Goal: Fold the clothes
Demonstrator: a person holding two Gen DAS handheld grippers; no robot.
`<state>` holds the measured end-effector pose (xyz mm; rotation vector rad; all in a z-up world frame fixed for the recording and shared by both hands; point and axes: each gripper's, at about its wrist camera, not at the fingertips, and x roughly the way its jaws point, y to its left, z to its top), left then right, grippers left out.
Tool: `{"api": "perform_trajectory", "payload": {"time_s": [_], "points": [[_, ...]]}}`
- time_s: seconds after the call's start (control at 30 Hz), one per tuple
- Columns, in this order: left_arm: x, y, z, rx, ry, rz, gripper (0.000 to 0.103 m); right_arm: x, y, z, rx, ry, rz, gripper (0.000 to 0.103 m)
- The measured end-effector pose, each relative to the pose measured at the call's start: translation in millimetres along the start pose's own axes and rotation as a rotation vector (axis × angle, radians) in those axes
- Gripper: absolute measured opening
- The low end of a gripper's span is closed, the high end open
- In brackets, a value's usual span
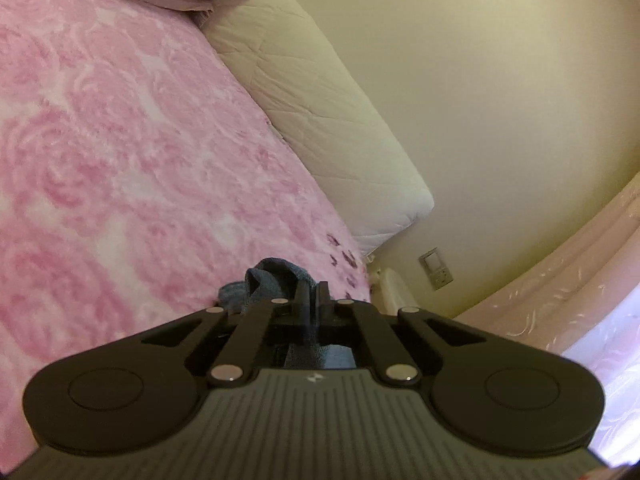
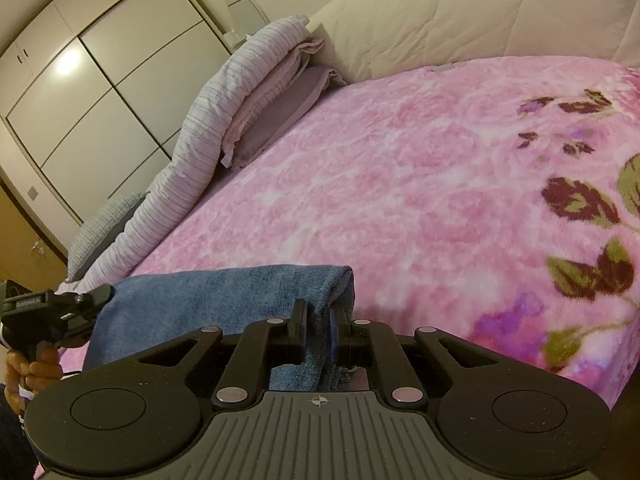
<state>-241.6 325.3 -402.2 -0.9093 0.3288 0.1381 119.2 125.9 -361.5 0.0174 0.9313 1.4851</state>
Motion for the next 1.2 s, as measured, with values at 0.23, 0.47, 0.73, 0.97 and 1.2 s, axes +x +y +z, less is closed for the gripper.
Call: {"api": "perform_trajectory", "payload": {"time_s": [0.23, 0.47, 0.73, 0.97, 1.2], "points": [[30.2, -17.7, -18.2, 0.475, 0.092, 0.502, 0.000, 7.9, 9.2, -1.5, -0.070, 0.005, -0.033, 0.008], [-6.3, -18.2, -23.8, 0.286, -0.025, 0.465, 0.000, 6.3, 12.1, -5.7, -0.085, -0.009, -0.063, 0.010], [10.5, -24.1, -45.5, 0.211, -0.058, 0.365, 0.000, -17.5, 67.2, -14.8, -0.293, -0.187, -0.238, 0.010], [10.1, -28.6, -64.6, 0.161, -0.099, 0.321, 0.001, 17.5, 67.3, -38.0, -0.418, -0.038, -0.165, 0.008], [-37.0, -30.9, -83.5, 0.158, -0.179, 0.417, 0.000, 8.0, 49.9, -28.0, -0.324, -0.021, -0.118, 0.008]]}}
